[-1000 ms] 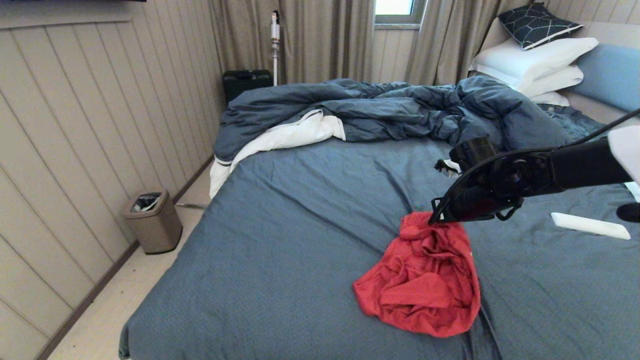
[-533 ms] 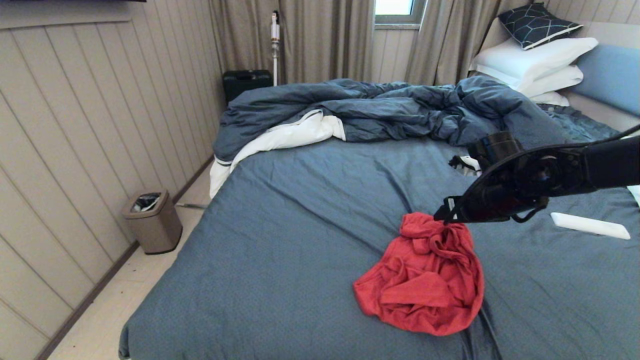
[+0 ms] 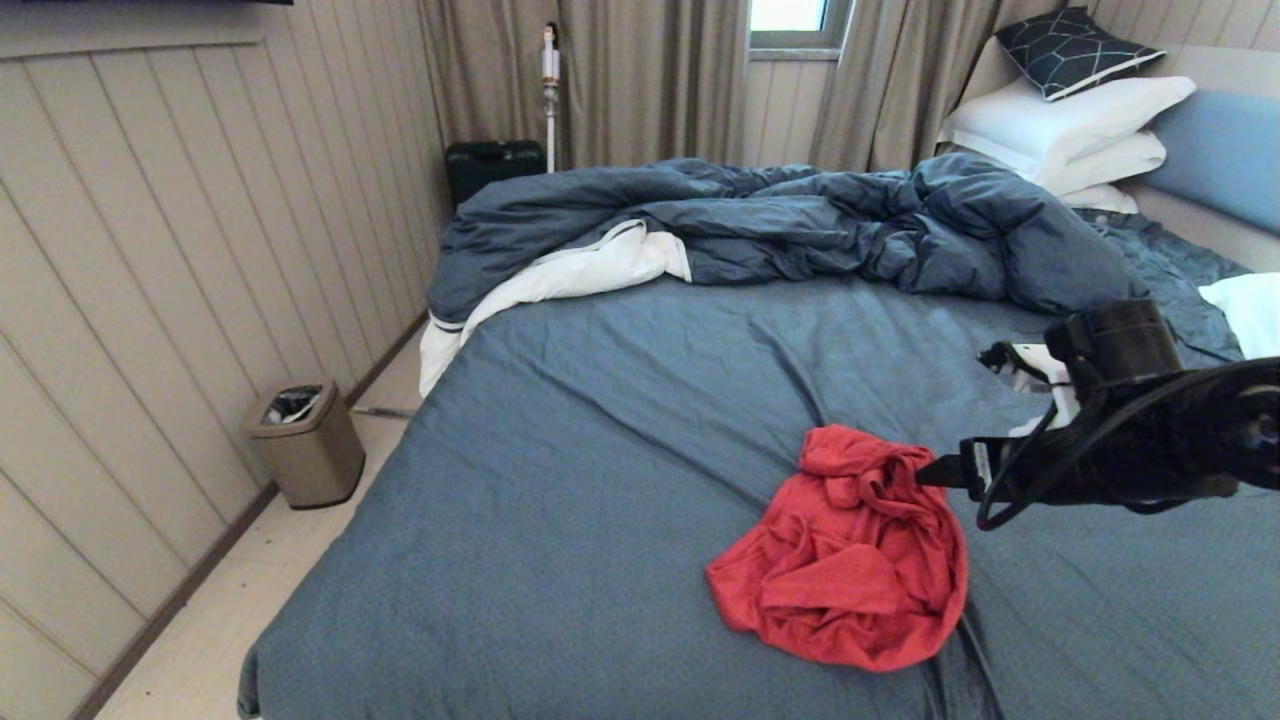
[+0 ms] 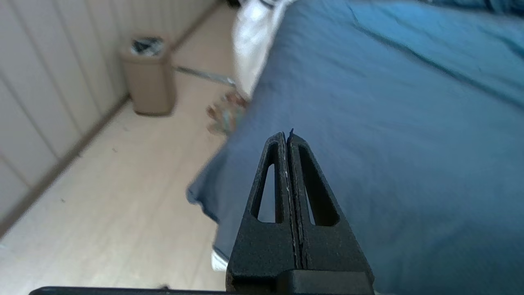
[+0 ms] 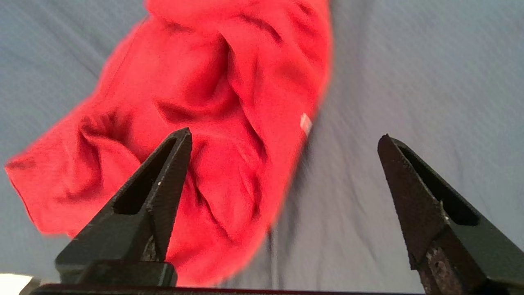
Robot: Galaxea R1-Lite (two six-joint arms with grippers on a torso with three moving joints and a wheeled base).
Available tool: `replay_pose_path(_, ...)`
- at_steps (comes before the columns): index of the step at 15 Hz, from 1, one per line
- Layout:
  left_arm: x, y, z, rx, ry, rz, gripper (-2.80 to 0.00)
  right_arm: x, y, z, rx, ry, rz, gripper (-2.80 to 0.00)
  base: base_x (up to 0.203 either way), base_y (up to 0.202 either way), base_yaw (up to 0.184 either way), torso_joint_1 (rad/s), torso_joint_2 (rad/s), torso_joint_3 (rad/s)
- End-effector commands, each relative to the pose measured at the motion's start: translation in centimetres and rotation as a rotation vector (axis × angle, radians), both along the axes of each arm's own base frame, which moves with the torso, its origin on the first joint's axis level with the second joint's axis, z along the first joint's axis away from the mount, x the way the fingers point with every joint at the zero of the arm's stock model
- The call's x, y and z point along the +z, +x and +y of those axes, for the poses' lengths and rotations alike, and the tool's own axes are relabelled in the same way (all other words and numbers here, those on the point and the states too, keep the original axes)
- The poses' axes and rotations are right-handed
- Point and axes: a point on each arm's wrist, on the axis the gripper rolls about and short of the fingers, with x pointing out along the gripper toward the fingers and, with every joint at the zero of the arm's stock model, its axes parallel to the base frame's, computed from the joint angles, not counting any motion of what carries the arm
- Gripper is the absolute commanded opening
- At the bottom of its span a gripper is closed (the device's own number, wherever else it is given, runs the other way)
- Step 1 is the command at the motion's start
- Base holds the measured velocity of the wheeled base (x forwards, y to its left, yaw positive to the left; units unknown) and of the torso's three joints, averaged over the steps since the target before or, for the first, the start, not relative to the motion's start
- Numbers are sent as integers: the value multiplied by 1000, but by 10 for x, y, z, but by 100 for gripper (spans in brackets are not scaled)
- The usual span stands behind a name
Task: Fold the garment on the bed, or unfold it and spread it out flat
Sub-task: Unford the red T-shirt
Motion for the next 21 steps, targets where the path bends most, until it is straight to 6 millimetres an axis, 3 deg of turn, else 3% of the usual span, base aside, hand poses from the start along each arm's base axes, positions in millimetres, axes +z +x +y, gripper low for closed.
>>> replay_pose_path(1, 7, 7, 0, -16, -2, 102, -280, 8, -16, -4, -8, 8, -25, 0, 0, 0, 0, 0, 0, 0)
replay_pose_path(4, 43, 46, -3, -107, -17, 353, -280, 16, -23, -16, -13, 47, -54, 0, 0, 0, 0, 0, 0, 0)
replay_pose_path(7, 69, 116, -20, -215, -9, 582, -280, 12, -19, -18, -7, 49, -43, 0, 0, 0, 0, 0, 0, 0)
replay_pose_path(9, 73, 165, -47, -291, 27, 656, -280, 11, -18, -17, -3, 51, -39, 0, 0, 0, 0, 0, 0, 0)
replay_pose_path(13, 82, 256, -136, -459, 46, 601, -280, 11, -17, -17, 0, 46, -39, 0, 0, 0, 0, 0, 0, 0)
replay_pose_path(15, 80, 289, -187, -529, 37, 569, -280, 7, -16, -17, 1, 45, -25, 0, 0, 0, 0, 0, 0, 0)
replay_pose_path(18, 54, 310, -261, -629, 53, 578, -280, -3, -9, -18, -2, 46, 11, 0, 0, 0, 0, 0, 0, 0)
replay_pose_path(21, 38, 304, -312, -713, 80, 589, -280, -24, 4, -18, 0, 43, 81, 0, 0, 0, 0, 0, 0, 0)
